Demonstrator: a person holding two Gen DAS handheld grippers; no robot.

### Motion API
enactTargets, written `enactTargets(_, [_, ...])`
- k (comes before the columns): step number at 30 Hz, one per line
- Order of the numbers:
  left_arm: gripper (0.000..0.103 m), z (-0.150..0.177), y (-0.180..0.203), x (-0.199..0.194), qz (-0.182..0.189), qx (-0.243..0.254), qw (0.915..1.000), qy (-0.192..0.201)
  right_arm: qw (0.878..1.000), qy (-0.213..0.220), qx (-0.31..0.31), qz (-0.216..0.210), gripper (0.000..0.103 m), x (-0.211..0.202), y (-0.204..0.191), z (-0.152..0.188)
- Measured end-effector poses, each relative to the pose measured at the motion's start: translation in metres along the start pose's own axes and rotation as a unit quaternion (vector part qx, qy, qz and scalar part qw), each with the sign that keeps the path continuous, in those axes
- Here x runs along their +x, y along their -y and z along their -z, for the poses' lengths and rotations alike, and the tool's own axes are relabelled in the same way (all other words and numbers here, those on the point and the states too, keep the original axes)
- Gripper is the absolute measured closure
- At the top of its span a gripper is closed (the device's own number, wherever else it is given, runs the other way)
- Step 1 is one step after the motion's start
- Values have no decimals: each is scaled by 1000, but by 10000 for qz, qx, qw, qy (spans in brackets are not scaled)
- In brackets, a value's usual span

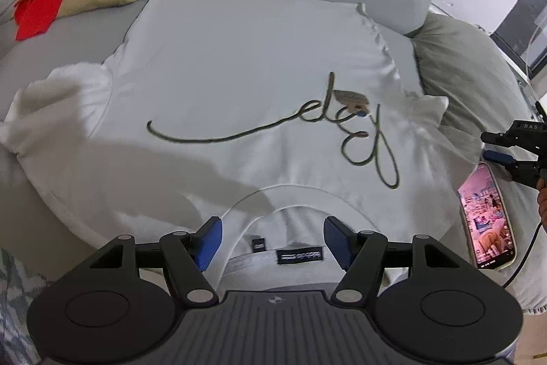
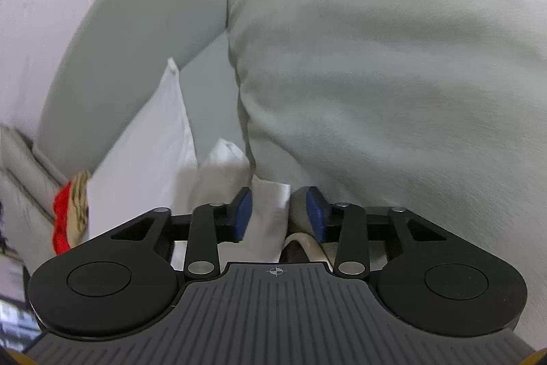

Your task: Fold clothes

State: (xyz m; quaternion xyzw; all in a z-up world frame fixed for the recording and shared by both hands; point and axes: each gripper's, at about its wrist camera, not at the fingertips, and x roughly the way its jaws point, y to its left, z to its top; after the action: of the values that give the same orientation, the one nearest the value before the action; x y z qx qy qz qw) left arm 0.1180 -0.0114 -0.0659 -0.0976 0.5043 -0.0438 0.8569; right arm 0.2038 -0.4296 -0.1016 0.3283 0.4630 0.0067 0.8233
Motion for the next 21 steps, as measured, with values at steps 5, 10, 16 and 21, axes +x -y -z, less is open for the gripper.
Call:
enactTargets(5, [39,2,-3,2,55,-37,10000,-30,9988,-180,-453,97,68,17,-11,1])
enactTargets(10, [39,4,-4,-3,106,-7,9999,12,9979,124,-568,298,101,19,-17,7])
enactTargets(16, [39,7,-9,-16,179,-60,9997,183,9902,911,-849,630,101,-7,-50,24])
enactTargets(21, [38,12,-15,-31,301,-88,9987,391,9746,1220,-1760,650,101,-24,-109,41])
